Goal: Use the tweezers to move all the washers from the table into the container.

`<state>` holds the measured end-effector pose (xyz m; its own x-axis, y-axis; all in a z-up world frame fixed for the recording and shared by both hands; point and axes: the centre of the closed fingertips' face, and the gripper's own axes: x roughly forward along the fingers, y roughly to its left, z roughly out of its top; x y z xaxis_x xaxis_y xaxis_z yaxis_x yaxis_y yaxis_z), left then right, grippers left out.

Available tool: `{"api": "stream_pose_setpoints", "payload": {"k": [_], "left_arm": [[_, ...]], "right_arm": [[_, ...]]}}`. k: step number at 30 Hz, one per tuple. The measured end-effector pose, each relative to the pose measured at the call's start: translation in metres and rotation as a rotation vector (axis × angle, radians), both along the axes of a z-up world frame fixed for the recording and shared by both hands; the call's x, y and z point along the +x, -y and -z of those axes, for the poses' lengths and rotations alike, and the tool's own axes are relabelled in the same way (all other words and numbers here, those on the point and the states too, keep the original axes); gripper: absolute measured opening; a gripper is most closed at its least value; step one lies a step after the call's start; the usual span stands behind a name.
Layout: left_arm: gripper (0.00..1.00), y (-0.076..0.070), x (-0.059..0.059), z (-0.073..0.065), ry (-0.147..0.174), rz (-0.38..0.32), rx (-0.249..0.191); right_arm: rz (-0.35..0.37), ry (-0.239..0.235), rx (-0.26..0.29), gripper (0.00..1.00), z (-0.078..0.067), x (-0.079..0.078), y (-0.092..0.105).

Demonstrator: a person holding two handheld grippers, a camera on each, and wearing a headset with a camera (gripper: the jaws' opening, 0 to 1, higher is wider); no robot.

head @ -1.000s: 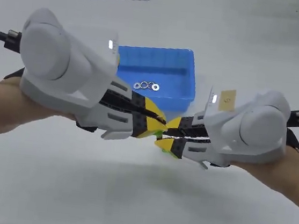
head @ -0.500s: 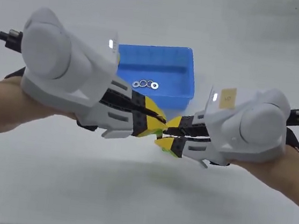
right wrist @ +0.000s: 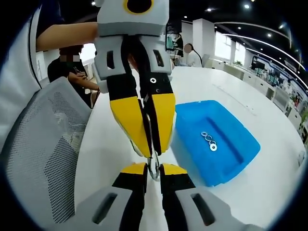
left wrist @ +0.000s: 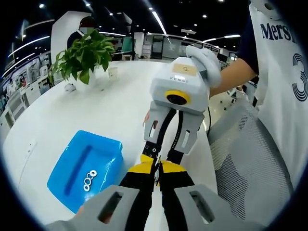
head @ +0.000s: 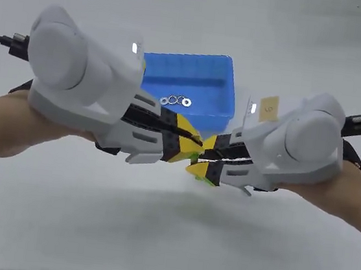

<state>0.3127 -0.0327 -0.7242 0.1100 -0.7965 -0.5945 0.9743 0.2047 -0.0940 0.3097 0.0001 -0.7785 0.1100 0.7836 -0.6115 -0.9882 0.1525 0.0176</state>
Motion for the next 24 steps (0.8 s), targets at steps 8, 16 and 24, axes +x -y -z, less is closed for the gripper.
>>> {"api": "stream_pose_setpoints", "payload": {"k": [8, 16, 24], "left_arm": [[0.07, 0.001, -0.001, 0.001, -0.01, 0.006, 0.002], [0.07, -0.005, -0.006, 0.001, -0.014, -0.003, 0.005], [0.07, -0.008, -0.011, -0.002, -0.006, 0.004, 0.007]], "right_arm": [[0.019, 0.005, 0.01, 0.11, -0.001, 0.0, 0.001], [0.029, 0.019, 0.022, 0.1, -0.001, -0.005, -0.002], [0.016, 0.033, 0.021, 0.11, -0.005, -0.009, -0.005]]}}
